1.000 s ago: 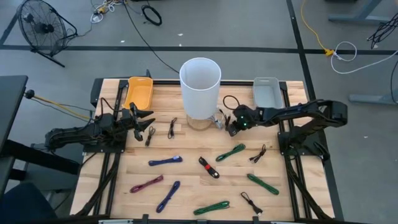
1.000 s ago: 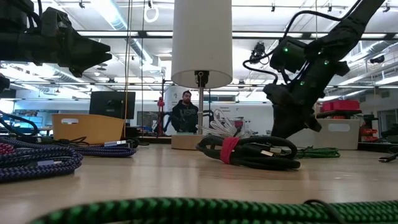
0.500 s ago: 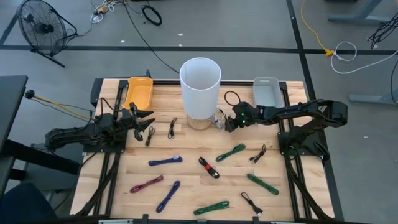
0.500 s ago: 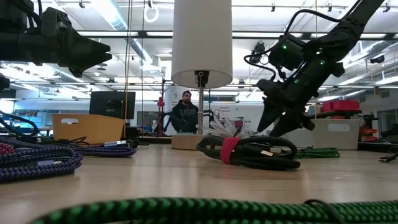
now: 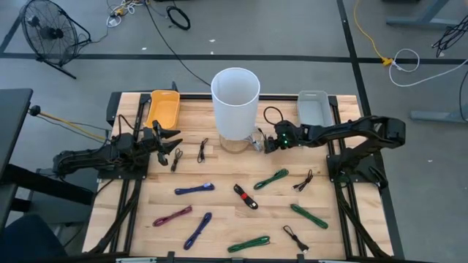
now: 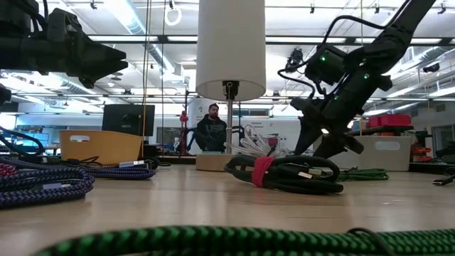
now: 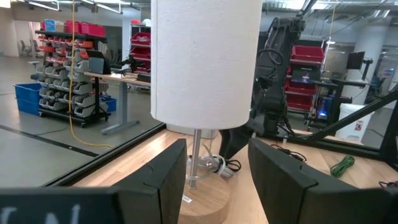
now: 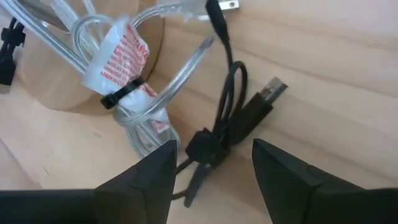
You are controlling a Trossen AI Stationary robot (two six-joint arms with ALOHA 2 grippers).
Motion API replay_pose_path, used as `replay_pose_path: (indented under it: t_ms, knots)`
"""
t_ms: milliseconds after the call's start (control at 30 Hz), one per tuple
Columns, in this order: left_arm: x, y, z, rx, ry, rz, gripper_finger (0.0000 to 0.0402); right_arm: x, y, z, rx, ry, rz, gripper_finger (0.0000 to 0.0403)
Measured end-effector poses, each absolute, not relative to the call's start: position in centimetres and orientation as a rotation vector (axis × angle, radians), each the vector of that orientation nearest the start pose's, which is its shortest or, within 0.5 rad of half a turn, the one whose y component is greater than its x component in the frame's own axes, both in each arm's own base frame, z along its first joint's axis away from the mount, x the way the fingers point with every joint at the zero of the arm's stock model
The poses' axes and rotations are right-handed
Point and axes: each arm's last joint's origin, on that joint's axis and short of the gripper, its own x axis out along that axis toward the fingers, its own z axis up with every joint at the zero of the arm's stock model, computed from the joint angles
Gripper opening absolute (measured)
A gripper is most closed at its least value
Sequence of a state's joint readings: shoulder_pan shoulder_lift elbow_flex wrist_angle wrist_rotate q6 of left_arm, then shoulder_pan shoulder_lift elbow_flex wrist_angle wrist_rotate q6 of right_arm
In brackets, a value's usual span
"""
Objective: Pick & Place USB Port
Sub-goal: Put the black USB cable into the gray bin
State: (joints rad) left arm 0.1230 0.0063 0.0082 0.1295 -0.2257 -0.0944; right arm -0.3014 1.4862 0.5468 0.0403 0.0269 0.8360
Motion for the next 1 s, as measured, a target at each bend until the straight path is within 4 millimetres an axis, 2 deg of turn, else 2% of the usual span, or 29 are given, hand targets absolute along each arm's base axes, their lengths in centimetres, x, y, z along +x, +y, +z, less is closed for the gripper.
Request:
replay_pose_path:
  t_ms: [167,267,367,467,533,733,900,1000]
  knots:
    - [9.4,1.8,17.8,-0.1,-0.149,0.348,0.0177,24.8,-7.5,11.8,0.893,0.703,-0.659,0.0211]
    - [9.4,1.8,17.8,-0.1,-0.149,0.349,0.0177,24.9,-7.6,11.2,0.885,0.719,-0.661,0.0195]
    - [9.4,1.8,17.8,-0.1,-0.149,0.349,0.0177,25.0,-7.6,10.6,0.882,0.745,-0.667,0.0139]
    - [9.4,1.8,17.8,-0.1,-0.149,0.349,0.0177,24.9,-7.6,10.5,0.853,0.762,-0.661,0.004]
    - [9.4,1.8,17.8,-0.1,-0.149,0.349,0.0177,24.8,-7.6,10.8,0.842,0.758,-0.647,0.0022]
    - [9.4,1.8,17.8,-0.1,-0.148,0.349,0.0177,24.2,-7.6,12.6,0.821,0.742,-0.602,0.001]
    - [9.4,1.8,17.8,-0.1,-0.148,0.349,0.0177,23.2,-7.9,15.5,0.759,0.761,-0.647,0.001]
    - [9.4,1.8,17.8,-0.1,-0.148,0.348,0.0177,22.7,-7.9,18.2,0.699,0.756,-0.684,0.001]
